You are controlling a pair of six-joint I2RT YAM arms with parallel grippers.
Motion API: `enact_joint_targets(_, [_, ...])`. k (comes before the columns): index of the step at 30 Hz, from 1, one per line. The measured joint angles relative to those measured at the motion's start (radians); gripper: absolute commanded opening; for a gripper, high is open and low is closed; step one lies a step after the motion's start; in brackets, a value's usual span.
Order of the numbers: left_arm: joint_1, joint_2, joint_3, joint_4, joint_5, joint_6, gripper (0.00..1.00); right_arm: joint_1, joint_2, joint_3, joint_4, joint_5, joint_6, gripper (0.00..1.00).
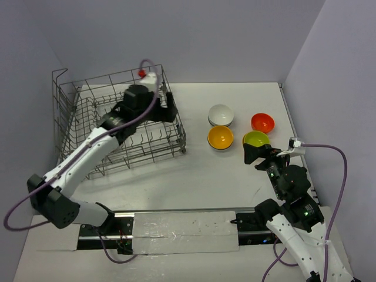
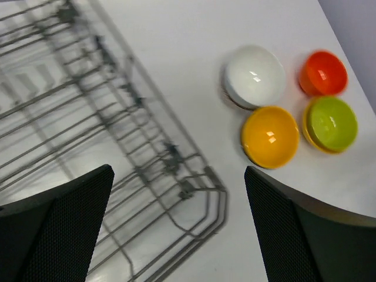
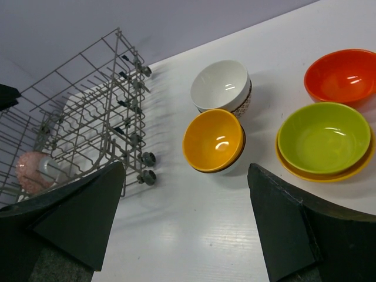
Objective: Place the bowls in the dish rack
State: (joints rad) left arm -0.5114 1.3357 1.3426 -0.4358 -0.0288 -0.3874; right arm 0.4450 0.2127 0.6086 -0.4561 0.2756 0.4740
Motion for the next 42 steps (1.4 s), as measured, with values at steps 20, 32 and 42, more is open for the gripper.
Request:
enact_joint_targets(20, [-0.443,0.767,0.525,0.052,-0.150,0.202,0.93,0.000,0.027,0.008,-0.118,0.142,0.083,0.93])
enact_joint_targets(32, [-0.437,0.856,0.607,0.108,-0.196,0.206,0.83,0.000,0.084,0.008,-0.124,0.150,0.121,0.92])
enact_joint_targets(42, [-0.488,0.858,0.607,0.109,-0.174,-0.022,0.74,0.000,0.095,0.008,-0.124,0.166,0.139,0.92])
